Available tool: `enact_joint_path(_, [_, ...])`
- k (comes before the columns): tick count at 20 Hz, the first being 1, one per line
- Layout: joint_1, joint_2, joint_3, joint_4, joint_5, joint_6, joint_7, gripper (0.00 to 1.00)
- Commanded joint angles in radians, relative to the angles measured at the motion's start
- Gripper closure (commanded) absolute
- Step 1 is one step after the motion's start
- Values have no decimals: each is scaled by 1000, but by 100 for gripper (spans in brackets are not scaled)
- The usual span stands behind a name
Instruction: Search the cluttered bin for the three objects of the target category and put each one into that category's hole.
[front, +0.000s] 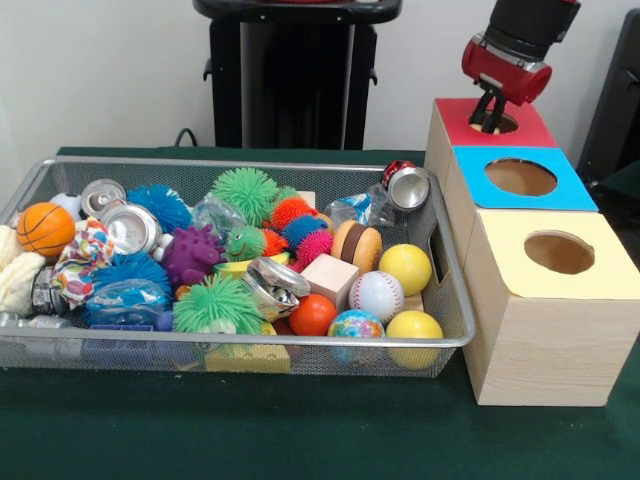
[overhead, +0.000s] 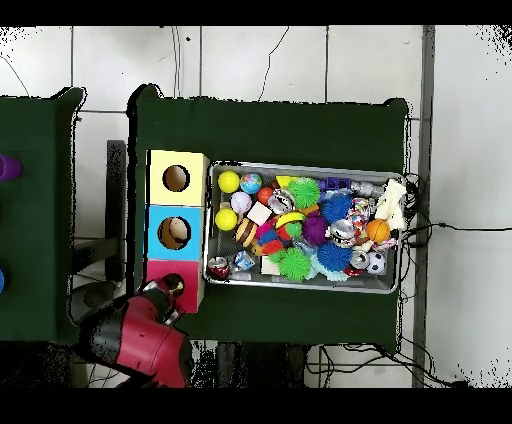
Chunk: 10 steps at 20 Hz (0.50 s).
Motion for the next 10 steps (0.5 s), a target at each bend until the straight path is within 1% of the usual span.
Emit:
enact_joint_path(1, [4, 38, 92, 12, 73, -41, 304, 100])
enact_joint_path(3, [3, 43, 95, 13, 77, -51, 305, 100])
enact_joint_path(8, [-41, 18, 151, 48, 86, -103, 283, 100])
enact_joint_path(10, [-43, 13, 151, 50, 88, -101, 280, 100])
